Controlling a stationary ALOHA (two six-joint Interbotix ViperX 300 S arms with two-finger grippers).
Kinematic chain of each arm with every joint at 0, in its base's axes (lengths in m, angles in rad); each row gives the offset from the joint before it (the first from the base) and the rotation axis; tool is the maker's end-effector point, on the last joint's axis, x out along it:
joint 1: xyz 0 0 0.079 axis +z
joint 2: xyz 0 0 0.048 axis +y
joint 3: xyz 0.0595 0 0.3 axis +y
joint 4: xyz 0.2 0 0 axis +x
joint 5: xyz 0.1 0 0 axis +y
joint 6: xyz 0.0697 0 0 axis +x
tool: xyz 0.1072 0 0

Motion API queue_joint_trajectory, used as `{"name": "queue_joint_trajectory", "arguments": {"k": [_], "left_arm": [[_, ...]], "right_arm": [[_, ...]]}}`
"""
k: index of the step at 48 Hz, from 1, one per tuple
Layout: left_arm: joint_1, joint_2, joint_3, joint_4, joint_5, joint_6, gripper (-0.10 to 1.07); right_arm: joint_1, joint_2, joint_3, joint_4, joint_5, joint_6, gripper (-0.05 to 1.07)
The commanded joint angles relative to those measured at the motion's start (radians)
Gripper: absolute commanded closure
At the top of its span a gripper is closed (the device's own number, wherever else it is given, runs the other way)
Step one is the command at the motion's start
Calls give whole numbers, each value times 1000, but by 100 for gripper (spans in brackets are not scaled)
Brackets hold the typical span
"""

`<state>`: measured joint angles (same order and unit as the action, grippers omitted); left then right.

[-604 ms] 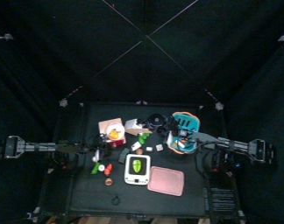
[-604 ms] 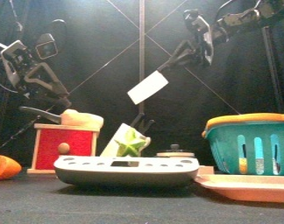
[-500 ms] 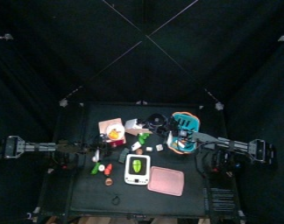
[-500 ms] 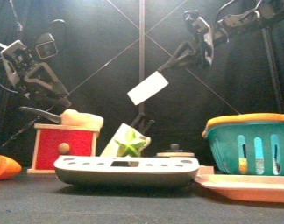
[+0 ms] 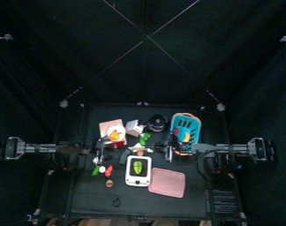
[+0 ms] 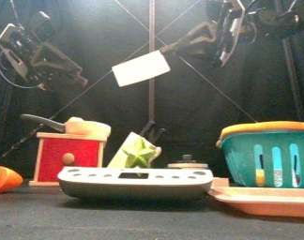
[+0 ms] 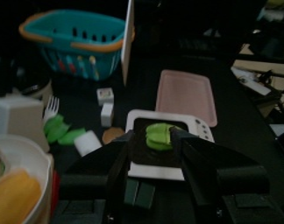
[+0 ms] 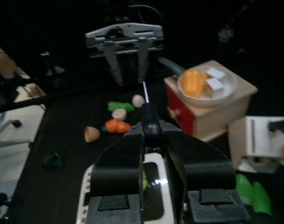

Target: Grab cleaver with other hand

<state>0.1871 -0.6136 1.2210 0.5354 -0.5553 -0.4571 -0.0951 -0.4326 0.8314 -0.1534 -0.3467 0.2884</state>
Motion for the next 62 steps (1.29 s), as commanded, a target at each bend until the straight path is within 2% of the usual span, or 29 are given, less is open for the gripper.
{"name": "queue_joint_trajectory", "arguments": {"k": [1,9,19,62], "left_arm": [[-17,28,-31,-58,-60,69,19],[-57,94,-58,-158,-103,206,19],[-83,126,-91,-272,-112,284,19],[-81,212,-123,-279,-179,302,21]], "right_arm": [[3,0,-5,0,-77,-2,63],[3,37,-2,0,-100,-2,63],[5,74,-18,0,-104,-6,63],[14,97,-46,-21,-107,-5,63]]}}
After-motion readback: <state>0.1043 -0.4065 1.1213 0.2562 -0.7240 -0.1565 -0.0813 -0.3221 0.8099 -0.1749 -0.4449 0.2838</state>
